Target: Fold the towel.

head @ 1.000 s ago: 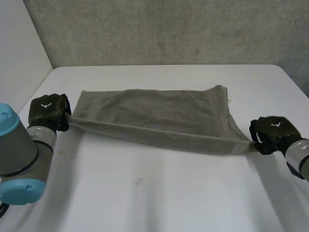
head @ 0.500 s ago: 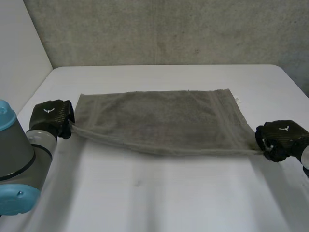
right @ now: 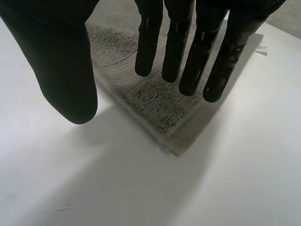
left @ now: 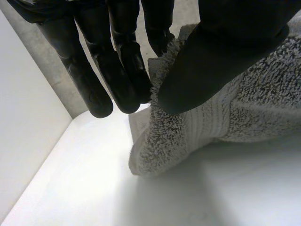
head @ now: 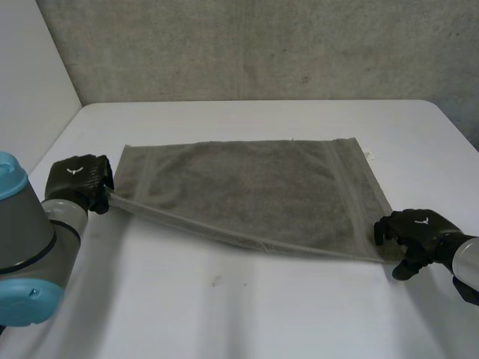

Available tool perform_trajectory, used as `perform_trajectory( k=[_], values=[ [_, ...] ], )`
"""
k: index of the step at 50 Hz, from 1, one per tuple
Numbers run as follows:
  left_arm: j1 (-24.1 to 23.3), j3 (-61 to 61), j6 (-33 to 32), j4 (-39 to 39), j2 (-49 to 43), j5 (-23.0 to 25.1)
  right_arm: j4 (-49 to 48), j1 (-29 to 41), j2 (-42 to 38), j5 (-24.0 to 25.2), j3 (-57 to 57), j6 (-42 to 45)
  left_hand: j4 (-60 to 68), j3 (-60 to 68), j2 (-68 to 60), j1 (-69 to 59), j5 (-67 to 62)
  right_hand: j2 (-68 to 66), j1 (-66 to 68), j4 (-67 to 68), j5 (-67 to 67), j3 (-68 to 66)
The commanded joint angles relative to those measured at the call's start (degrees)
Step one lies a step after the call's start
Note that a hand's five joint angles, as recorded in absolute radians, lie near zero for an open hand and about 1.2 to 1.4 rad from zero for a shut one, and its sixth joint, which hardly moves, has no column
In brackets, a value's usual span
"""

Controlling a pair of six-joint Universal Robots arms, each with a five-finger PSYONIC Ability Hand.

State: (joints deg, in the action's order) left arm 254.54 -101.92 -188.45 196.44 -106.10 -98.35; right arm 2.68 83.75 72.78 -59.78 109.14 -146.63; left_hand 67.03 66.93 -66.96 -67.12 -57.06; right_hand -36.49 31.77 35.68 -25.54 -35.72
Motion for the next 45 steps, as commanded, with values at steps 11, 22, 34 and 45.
perform_trajectory(
  k=[11, 22, 34, 45],
  values=[
    [1.1, 10.3, 0.0, -3.8, -7.0, -0.3, -8.2, 3.2, -1.9, -0.1, 1.9, -9.8, 10.1, 10.2, -10.2, -10.0, -10.1, -3.5, 8.3, 4.3, -4.5, -4.3],
    [1.1, 11.7, 0.0, -4.0, -8.6, -0.4, -12.3, 5.0, -4.5, -5.4, 1.3, -11.8, 10.0, 10.1, -10.0, -9.9, -9.9, -5.2, 9.9, 6.0, -6.2, -6.0],
    [1.1, 11.5, 0.0, -4.1, -8.7, -0.4, -13.9, 5.2, -5.5, -5.4, 0.5, -11.7, 10.0, 10.1, -10.0, -9.9, -9.9, -11.6, 16.3, 12.4, -12.6, -12.4],
    [1.1, 11.2, 0.2, -4.1, -8.6, -0.4, -14.0, 5.2, -6.9, -5.7, -2.0, -11.7, 9.6, 9.7, -9.7, -9.5, -9.6, -13.0, 17.7, 13.8, -13.9, -13.7]
  ],
)
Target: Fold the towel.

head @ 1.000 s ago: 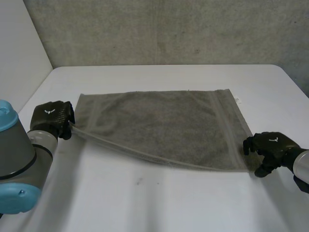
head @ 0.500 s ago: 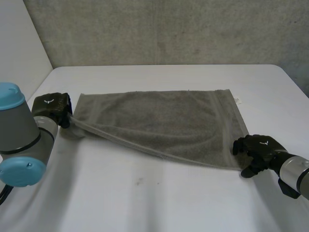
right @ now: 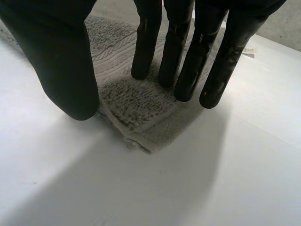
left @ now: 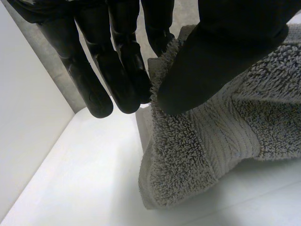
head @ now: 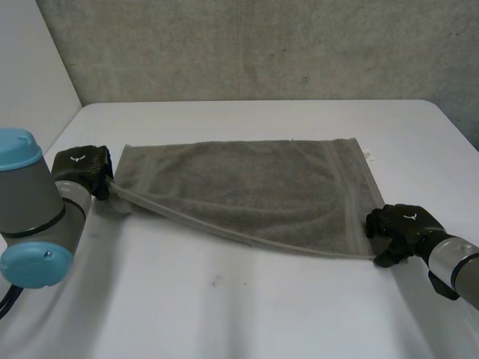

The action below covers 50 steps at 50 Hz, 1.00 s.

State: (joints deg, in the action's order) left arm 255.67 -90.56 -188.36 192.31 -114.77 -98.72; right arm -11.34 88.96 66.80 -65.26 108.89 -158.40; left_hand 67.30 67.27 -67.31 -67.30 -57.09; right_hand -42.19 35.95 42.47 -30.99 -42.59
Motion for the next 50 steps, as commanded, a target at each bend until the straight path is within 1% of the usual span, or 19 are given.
perform_trajectory(
  k=[1, 13, 14, 15, 16, 17, 19, 29, 31, 34, 36, 37, 39, 42, 44, 45, 47, 48, 50],
  values=[
    [0.0, -0.1, 0.1, 0.0, 0.1, -0.1, 0.0, 0.0, -1.0, -0.2, -1.8, 0.0, 9.4, 9.4, -9.3, -9.4, -9.6, -7.3, 13.5, 7.0, -8.5, -6.9],
    [0.0, -0.5, 0.1, -0.1, 0.1, 0.0, 0.1, 0.1, -3.6, -0.5, -3.6, 2.6, 9.4, 9.4, -9.3, -9.4, -9.6, -7.4, 13.7, 7.1, -8.6, -7.0],
    [0.0, -0.5, 0.1, -0.1, 0.1, -0.1, 0.2, 0.1, -3.6, -0.5, -3.6, 3.3, 9.4, 9.4, -9.3, -9.4, -9.6, -12.6, 18.8, 12.3, -13.8, -12.2],
    [0.0, -0.5, 0.1, -0.1, 0.1, 0.0, 0.2, 0.1, -3.6, -0.5, -3.6, 3.3, 9.4, 9.4, -9.3, -9.4, -9.6, -12.6, 18.9, 12.4, -13.8, -12.2],
    [0.0, -0.5, 0.1, -0.1, 0.1, 0.0, 0.1, 0.1, -3.5, -0.4, -3.6, 3.5, 9.4, 9.4, -9.3, -9.4, -9.6, -21.5, 27.7, 21.2, -22.7, -21.1],
    [0.0, -0.5, 0.1, -0.1, 0.1, 0.0, 0.1, 0.0, -3.3, -0.4, -3.6, 3.4, 9.4, 9.4, -9.3, -9.4, -9.6, -34.2, 40.4, 33.9, -35.4, -33.8],
    [0.0, -0.5, 0.1, -0.1, 0.1, 0.0, 0.1, 0.0, -3.3, -0.3, -3.7, 3.5, 9.4, 9.4, -9.3, -9.4, -9.6, -37.8, 44.0, 37.5, -39.0, -37.4],
    [-0.6, -3.0, 0.0, -2.3, 1.6, -0.1, 0.9, -0.5, -1.2, -0.7, -3.6, 3.6, 8.9, 8.9, -8.8, -8.9, -9.1, -37.8, 44.1, 37.5, -39.0, -37.4],
    [-0.9, -4.1, -0.1, -3.5, 2.5, 0.0, 1.3, -0.6, 2.5, -0.7, -3.1, 3.5, 8.7, 8.7, -8.7, -8.7, -8.9, -37.8, 44.1, 37.5, -39.0, -37.4],
    [-1.0, -6.5, -0.1, -6.3, 5.0, -0.1, 2.2, -0.6, 4.9, -0.7, -2.6, 3.6, 8.2, 8.2, -8.2, -8.2, -8.4, -37.8, 44.1, 37.5, -39.0, -37.4],
    [-1.0, -7.8, -0.1, -7.9, 6.2, -0.1, 6.7, -0.8, 9.3, -0.6, -2.3, 4.8, 8.2, 8.2, -8.2, -8.2, -8.4, -37.8, 44.1, 37.5, -39.0, -37.4],
    [-1.0, -9.0, -0.1, -9.7, 7.4, 0.0, 6.7, -0.8, 9.3, -0.6, -2.3, 4.8, 8.2, 8.2, -8.2, -8.2, -8.4, -37.8, 44.1, 37.5, -39.0, -37.4],
    [-1.0, -10.2, -0.1, -11.4, 8.4, -0.1, 12.9, -2.3, 13.0, -0.3, -2.3, 7.4, 8.2, 8.2, -8.2, -8.2, -8.4, -37.8, 44.1, 37.5, -39.0, -37.4],
    [-0.9, -13.1, 0.2, -15.1, 11.4, -0.1, 16.1, -3.4, 14.5, -0.2, -2.2, 9.6, 8.0, 8.0, -8.0, -8.0, -8.2, -37.8, 44.1, 37.5, -39.0, -37.4],
    [-0.7, -14.6, 0.2, -16.4, 13.1, -0.1, 21.9, -5.2, 16.8, -0.3, -1.4, 15.1, 8.0, 8.0, -8.0, -8.0, -8.2, -37.8, 44.1, 37.5, -39.0, -37.4],
    [-0.6, -16.2, 0.2, -17.3, 14.6, -0.1, 21.9, -5.2, 16.8, -0.3, -1.4, 15.1, 7.5, 7.5, -7.5, -7.5, -7.7, -37.8, 44.1, 37.5, -39.0, -37.4],
    [-0.7, -17.8, 0.2, -17.9, 16.3, 0.0, 27.8, -5.9, 18.7, -0.7, -1.0, 21.3, 6.7, 6.7, -6.7, -6.7, -6.9, -37.8, 44.1, 37.5, -39.0, -37.4],
    [-0.7, -19.4, 0.1, -18.7, 18.1, 0.0, 27.9, -5.9, 18.7, -0.7, -1.0, 21.3, 6.5, 6.5, -6.5, -6.5, -6.7, -37.8, 44.1, 37.5, -39.0, -37.4],
    [-0.8, -21.0, -0.2, -19.5, 19.9, 0.2, 34.2, -6.8, 20.9, -0.7, -0.6, 26.4, 6.5, 6.5, -6.5, -6.5, -6.7, -37.8, 44.1, 37.5, -39.0, -37.4]
  ],
)
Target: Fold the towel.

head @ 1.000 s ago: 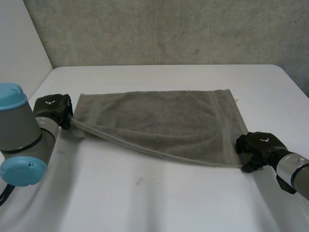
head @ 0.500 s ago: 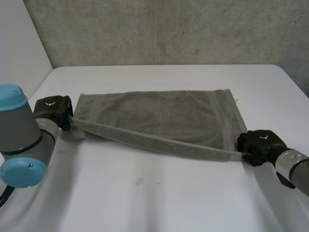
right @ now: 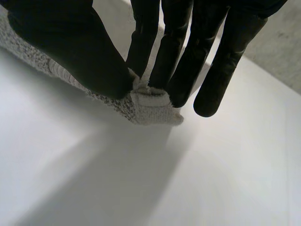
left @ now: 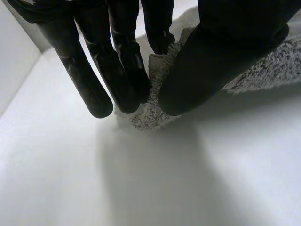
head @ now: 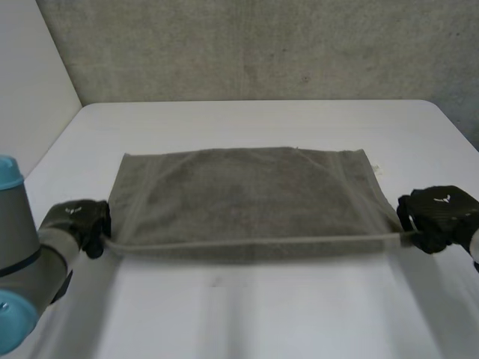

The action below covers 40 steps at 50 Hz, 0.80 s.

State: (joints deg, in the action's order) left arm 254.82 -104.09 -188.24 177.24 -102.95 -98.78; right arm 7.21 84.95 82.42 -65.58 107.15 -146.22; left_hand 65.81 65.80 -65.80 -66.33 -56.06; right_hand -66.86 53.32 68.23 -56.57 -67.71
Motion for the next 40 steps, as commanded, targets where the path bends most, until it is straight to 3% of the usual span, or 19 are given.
perform_trajectory(
  k=[1, 7, 15, 23, 25, 31, 40],
  values=[
    [0.1, -7.4, -0.3, -4.4, 8.1, 0.3, 15.6, -2.8, 5.3, -0.4, 1.1, 14.2, 8.0, 8.0, -8.0, -7.5, -7.7, -13.1, 26.7, 11.8, -13.4, -12.3],
    [-0.1, -11.0, -0.7, -8.3, 14.7, 0.9, 22.9, -7.5, 8.4, 0.2, 1.3, 20.4, 8.0, 8.0, -8.0, -7.5, -7.7, -13.1, 26.7, 11.8, -13.4, -12.3],
    [0.7, -7.6, -0.6, -7.5, 14.3, 1.1, 15.7, -7.0, 6.3, 1.2, -2.2, 18.8, 7.8, 7.8, -7.8, -7.3, -7.6, -13.1, 26.7, 11.8, -13.4, -12.3],
    [-0.4, 2.8, -0.7, -0.9, -0.2, 0.9, 5.4, 0.1, -3.4, -0.1, -9.7, 9.0, 7.5, 7.5, -7.5, -7.0, -7.2, -13.1, 26.7, 11.8, -13.4, -12.3],
    [-0.6, 8.9, -0.8, 0.3, -6.9, 0.9, 1.8, 3.7, -9.4, -3.8, -15.5, 6.6, 7.5, 7.5, -7.5, -7.0, -7.2, -13.1, 26.7, 11.8, -13.4, -12.3],
    [-0.9, 19.5, -0.6, 0.7, -16.1, 0.6, -3.9, 11.1, -19.9, -11.1, -26.7, 6.3, 7.5, 7.5, -7.5, -7.0, -7.2, -13.1, 26.7, 11.8, -13.4, -12.3],
    [-1.0, 38.8, -0.6, 1.0, -30.3, 0.3, -12.0, 13.1, -31.3, -12.2, -36.6, 6.1, 7.5, 7.5, -7.5, -7.0, -7.2, -13.1, 26.7, 11.8, -13.4, -12.3]
  ],
)
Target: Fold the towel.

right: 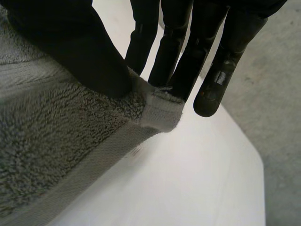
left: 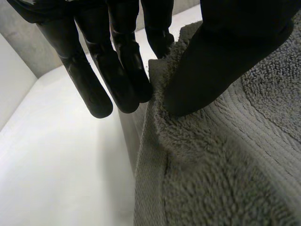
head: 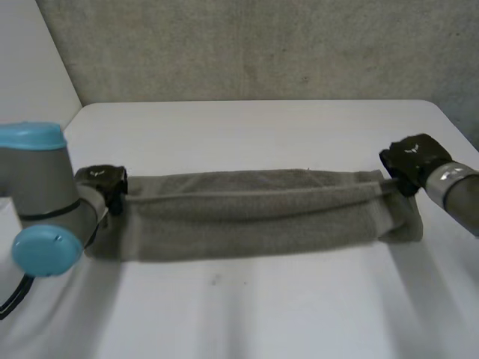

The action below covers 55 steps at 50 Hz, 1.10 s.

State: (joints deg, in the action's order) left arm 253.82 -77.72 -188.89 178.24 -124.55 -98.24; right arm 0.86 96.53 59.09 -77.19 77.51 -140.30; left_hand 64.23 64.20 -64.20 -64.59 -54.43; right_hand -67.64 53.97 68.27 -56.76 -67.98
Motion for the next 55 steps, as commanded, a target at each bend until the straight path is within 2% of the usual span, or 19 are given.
perform_trajectory(
  k=[1, 11, 12, 13, 14, 15, 16, 17, 18, 21, 27, 32, 34, 35, 37, 40, 45, 51, 55],
  values=[
    [0.0, 15.6, -0.1, 0.0, -10.7, -0.2, -7.2, 2.5, -9.9, -0.9, -8.7, 0.5, 9.2, 9.3, -9.3, -8.9, -9.0, -12.4, 26.0, 11.7, -13.2, -12.0],
    [-0.2, 27.5, -1.0, 0.3, -19.7, 0.3, -12.6, 3.9, -20.9, -3.2, -18.1, 0.6, 8.4, 8.4, -8.4, -8.0, -8.2, -12.4, 26.0, 11.7, -13.2, -12.0],
    [-0.3, 28.4, -1.2, 0.7, -20.6, 0.4, -12.7, 4.0, -22.1, -3.7, -19.2, 0.6, 1.2, 1.3, -1.3, -0.9, -1.0, -12.4, 26.0, 11.7, -13.2, -12.0],
    [-0.3, 28.4, -1.2, 0.7, -20.7, 0.4, -12.7, 4.0, -22.1, -3.7, -19.2, 0.6, 1.2, 1.2, -1.2, -0.8, -1.0, -12.4, 26.0, 11.7, -13.2, -12.0],
    [-0.4, 28.6, -1.2, 1.6, -21.3, 0.5, -12.8, 4.2, -23.2, -4.4, -20.4, 0.6, -19.5, -19.5, 19.5, 19.9, 19.7, -8.9, 22.6, 8.3, -9.8, -8.6],
    [-0.7, 28.4, -1.2, 3.2, -21.6, 0.7, -12.7, 4.2, -24.0, -5.3, -21.0, 0.6, -49.8, -49.8, 49.8, 50.2, 50.0, 24.1, -10.4, -24.7, 23.2, 24.4],
    [-0.7, 28.4, -1.2, 3.2, -21.6, 0.7, -12.7, 4.3, -24.2, -6.1, -21.1, 0.6, -50.1, -50.1, 50.1, 50.5, 50.3, 45.1, -31.4, -45.7, 44.2, 45.4],
    [-1.1, 28.2, -1.3, 5.0, -21.7, 0.9, -12.7, 4.3, -24.2, -6.1, -21.1, 0.6, -52.8, -52.8, 52.8, 53.2, 53.0, 45.3, -31.6, -45.9, 44.4, 45.6],
    [-1.7, 28.0, -1.3, 6.7, -21.5, 1.2, -12.7, 4.5, -24.1, -7.4, -21.0, 0.6, -54.2, -54.2, 54.2, 54.6, 54.4, 54.1, -40.4, -54.7, 53.2, 54.4],
    [-2.7, 27.2, -1.4, 8.9, -20.7, 2.2, -12.6, 5.6, -22.5, -10.3, -20.6, 0.0, -54.2, -54.2, 54.2, 54.6, 54.4, 57.5, -43.9, -58.2, 56.7, 57.9],
    [-2.8, 24.6, -1.2, 9.5, -16.3, 2.9, -12.5, 5.4, -15.6, -11.7, -16.3, -3.6, -54.2, -54.2, 54.2, 54.6, 54.4, 57.6, -44.0, -58.3, 56.8, 58.0],
    [-2.8, 19.5, -0.9, 9.3, -10.5, 2.8, -12.0, 5.0, -4.1, -8.6, -7.8, -13.5, -54.2, -54.2, 54.2, 54.6, 54.4, 57.2, -43.6, -57.9, 56.3, 57.6],
    [-2.8, 13.4, -0.5, 9.3, -4.9, 2.8, -11.8, 4.8, -1.8, -7.5, -6.1, -15.3, -54.2, -54.2, 54.2, 54.6, 54.4, 56.7, -43.0, -57.4, 55.8, 57.1],
    [-2.8, 13.4, -0.5, 9.3, -4.8, 2.8, -11.8, 4.8, -1.8, -7.5, -6.1, -15.4, -54.2, -54.2, 54.2, 54.6, 54.4, 56.7, -43.0, -57.3, 55.8, 57.1],
    [-2.8, 6.1, -0.3, 9.4, 1.2, 2.8, -9.9, 2.9, 2.4, -5.1, -1.3, -17.4, -54.2, -54.2, 54.2, 54.6, 54.4, 54.5, -40.9, -55.2, 53.7, 54.9],
    [-2.8, 2.3, -0.3, 9.6, 4.4, 2.7, -6.7, 0.1, 5.6, -3.0, 2.8, -17.6, -54.2, -54.2, 54.2, 54.6, 54.4, 52.0, -38.3, -52.7, 51.1, 52.4],
    [-2.5, -10.1, 3.1, 10.0, 14.1, 2.7, -1.1, -2.0, 7.4, -0.2, 7.3, -17.6, -54.2, -54.2, 54.2, 54.6, 54.4, 45.3, -31.6, -45.9, 44.4, 45.6],
    [-2.3, -17.8, 7.8, 12.6, 17.4, 2.7, 0.0, -4.6, 7.3, 1.4, 12.0, -17.3, -54.2, -54.2, 54.2, 54.6, 54.4, 40.4, -26.7, -41.0, 39.5, 40.8],
    [-2.4, -19.7, 8.6, 14.3, 17.4, 2.6, -1.1, -4.9, 6.2, 1.9, 12.7, -17.1, -54.2, -54.2, 54.2, 54.6, 54.4, 37.2, -23.5, -37.8, 36.3, 37.5]
  ],
)
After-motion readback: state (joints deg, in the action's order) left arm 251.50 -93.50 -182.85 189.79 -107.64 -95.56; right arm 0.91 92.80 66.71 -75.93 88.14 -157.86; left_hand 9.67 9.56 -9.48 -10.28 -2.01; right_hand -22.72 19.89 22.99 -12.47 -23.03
